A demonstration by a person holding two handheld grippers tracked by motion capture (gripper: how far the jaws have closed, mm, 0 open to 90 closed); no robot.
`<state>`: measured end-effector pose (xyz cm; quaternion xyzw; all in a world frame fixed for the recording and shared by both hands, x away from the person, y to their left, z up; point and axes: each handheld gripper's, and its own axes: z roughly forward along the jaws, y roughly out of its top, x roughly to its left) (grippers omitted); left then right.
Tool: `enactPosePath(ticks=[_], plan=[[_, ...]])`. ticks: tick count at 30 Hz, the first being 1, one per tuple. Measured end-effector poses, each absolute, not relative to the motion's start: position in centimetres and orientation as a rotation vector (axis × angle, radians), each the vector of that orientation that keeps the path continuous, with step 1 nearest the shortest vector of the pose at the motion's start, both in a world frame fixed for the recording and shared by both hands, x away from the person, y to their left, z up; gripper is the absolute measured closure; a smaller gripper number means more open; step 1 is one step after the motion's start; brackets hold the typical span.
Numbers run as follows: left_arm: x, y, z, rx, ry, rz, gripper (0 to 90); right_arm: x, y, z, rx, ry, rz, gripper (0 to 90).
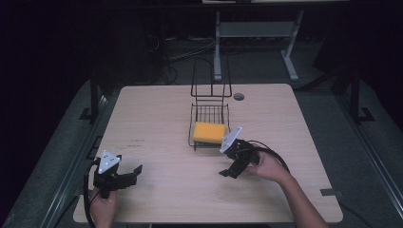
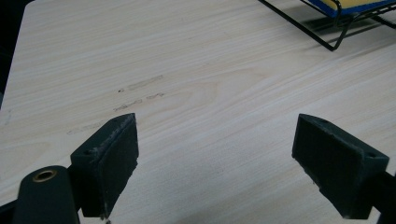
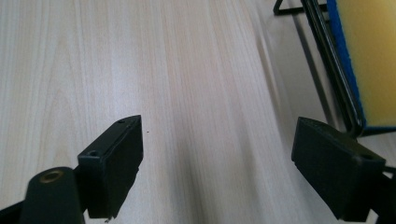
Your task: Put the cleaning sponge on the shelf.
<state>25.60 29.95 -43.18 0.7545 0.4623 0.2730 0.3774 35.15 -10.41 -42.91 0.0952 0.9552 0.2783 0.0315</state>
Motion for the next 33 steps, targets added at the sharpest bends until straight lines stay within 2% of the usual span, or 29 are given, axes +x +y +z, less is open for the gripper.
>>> enactPosePath(ticks=[33], plan=[[25.6, 29.8, -43.2, 1.934, 1.178, 0.696, 14.1, 33.8, -15.1, -43.6, 0.445, 2.930, 0.858, 16.2]])
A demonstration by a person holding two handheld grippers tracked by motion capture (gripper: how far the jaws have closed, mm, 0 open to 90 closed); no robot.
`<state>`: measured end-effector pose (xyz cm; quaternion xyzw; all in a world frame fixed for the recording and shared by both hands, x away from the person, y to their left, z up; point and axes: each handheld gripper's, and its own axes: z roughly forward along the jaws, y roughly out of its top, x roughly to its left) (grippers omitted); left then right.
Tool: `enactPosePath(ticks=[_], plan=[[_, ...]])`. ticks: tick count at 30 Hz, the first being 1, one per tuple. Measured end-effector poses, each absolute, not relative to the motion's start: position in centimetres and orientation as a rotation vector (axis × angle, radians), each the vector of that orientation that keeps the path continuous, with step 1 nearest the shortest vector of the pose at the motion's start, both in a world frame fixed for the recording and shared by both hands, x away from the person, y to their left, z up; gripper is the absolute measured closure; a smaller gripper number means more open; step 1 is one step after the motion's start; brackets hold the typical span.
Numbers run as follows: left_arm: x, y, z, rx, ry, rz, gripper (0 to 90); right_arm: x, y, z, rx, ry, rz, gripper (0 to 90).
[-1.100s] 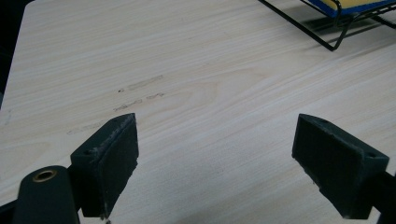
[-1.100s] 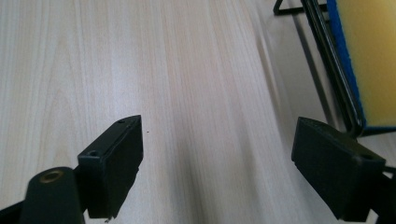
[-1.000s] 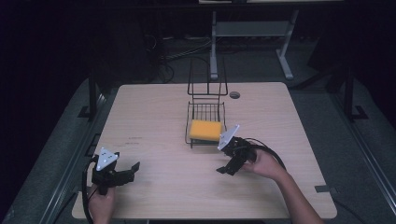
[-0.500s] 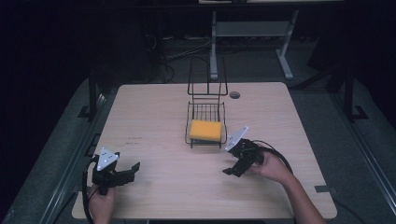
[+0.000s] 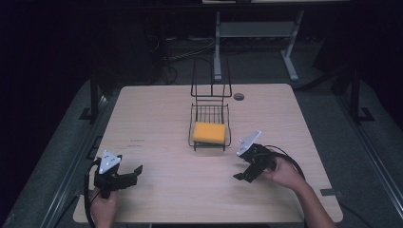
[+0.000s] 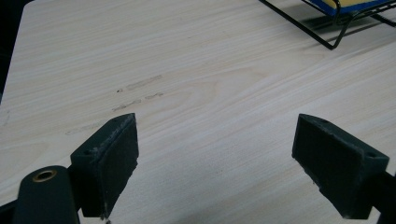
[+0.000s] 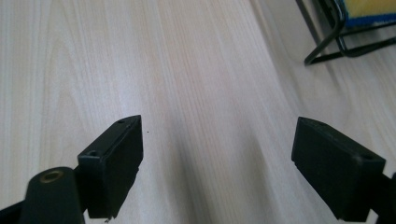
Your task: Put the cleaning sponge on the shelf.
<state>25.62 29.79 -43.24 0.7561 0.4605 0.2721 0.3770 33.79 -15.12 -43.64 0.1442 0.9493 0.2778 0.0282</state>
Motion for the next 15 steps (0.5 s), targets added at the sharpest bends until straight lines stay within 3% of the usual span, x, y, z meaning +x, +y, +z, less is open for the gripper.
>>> enactPosePath(ticks=[15], plan=[[25.6, 29.7, -43.3, 1.942, 1.173, 0.699, 14.1, 33.1, -17.1, -43.9, 0.498, 2.917, 0.845, 16.3]])
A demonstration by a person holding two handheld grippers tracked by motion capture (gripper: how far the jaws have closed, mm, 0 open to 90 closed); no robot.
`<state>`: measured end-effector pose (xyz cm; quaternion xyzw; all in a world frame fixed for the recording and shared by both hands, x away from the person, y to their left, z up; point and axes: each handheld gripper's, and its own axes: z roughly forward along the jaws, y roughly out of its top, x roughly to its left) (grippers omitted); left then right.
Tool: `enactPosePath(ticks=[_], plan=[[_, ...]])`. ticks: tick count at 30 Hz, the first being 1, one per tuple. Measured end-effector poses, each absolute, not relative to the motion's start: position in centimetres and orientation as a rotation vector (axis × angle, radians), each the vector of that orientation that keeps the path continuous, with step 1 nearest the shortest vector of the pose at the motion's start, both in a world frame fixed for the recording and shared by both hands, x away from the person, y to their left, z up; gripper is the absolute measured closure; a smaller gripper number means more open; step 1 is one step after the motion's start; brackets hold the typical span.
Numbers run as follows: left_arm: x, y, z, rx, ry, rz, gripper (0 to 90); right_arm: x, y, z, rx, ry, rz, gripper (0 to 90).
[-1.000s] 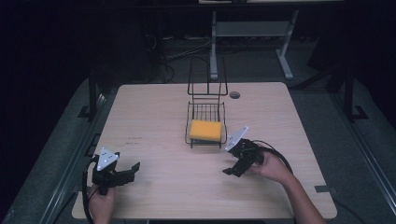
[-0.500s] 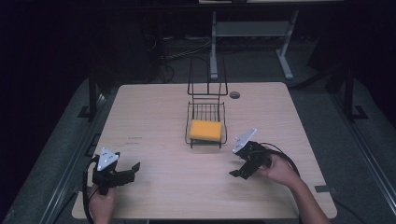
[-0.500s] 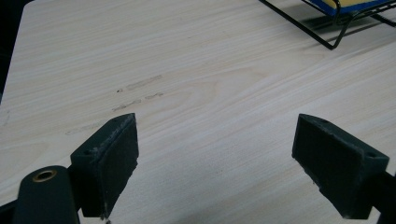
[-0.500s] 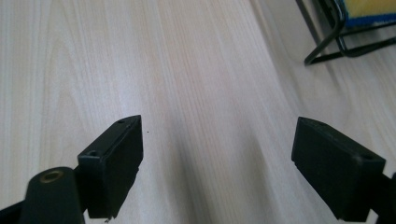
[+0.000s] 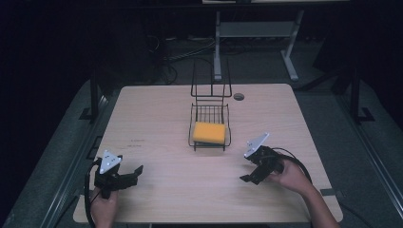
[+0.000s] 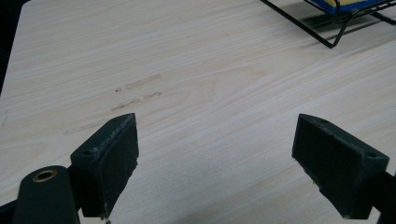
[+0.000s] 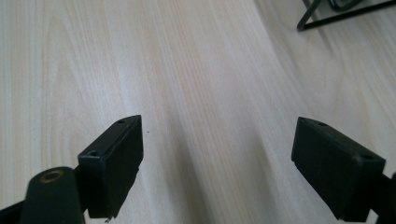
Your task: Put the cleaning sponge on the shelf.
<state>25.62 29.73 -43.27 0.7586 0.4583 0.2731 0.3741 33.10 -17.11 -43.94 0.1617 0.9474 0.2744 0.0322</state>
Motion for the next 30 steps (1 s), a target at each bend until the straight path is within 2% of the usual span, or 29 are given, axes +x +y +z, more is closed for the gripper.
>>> enactPosePath(ticks=[30], plan=[[25.6, 29.7, -43.3, 1.939, 1.173, 0.701, 14.0, 30.6, -19.9, -44.5, 0.569, 2.892, 0.849, 16.5]])
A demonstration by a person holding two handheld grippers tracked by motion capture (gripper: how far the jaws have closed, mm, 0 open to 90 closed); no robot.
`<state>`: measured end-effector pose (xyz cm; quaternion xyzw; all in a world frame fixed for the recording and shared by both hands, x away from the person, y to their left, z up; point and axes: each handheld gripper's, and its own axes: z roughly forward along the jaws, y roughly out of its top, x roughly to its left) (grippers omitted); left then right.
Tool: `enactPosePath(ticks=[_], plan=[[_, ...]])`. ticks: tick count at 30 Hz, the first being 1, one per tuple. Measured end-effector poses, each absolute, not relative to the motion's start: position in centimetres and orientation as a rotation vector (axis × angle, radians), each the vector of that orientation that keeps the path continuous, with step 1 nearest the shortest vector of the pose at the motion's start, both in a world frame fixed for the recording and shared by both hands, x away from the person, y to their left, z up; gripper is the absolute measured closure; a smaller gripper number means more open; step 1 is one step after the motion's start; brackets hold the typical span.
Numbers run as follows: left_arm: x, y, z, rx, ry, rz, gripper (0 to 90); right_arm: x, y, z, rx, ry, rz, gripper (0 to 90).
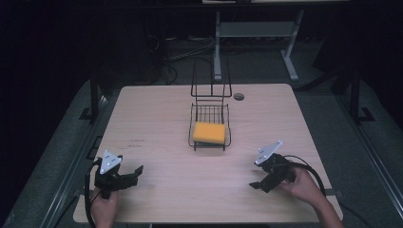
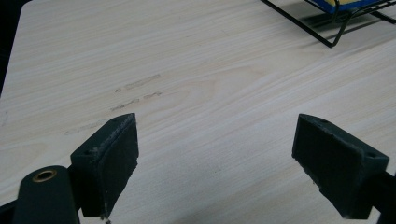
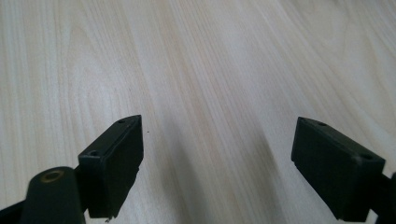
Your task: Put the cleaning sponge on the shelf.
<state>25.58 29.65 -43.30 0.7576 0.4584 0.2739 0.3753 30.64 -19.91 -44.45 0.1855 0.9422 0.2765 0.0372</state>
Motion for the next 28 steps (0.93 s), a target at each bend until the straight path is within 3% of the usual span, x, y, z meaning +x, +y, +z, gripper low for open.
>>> enactPosePath(ticks=[28], plan=[[25.6, 29.5, -43.4, 1.949, 1.173, 0.698, 14.1, 27.1, -22.7, -45.2, 0.680, 2.805, 0.921, 16.1]])
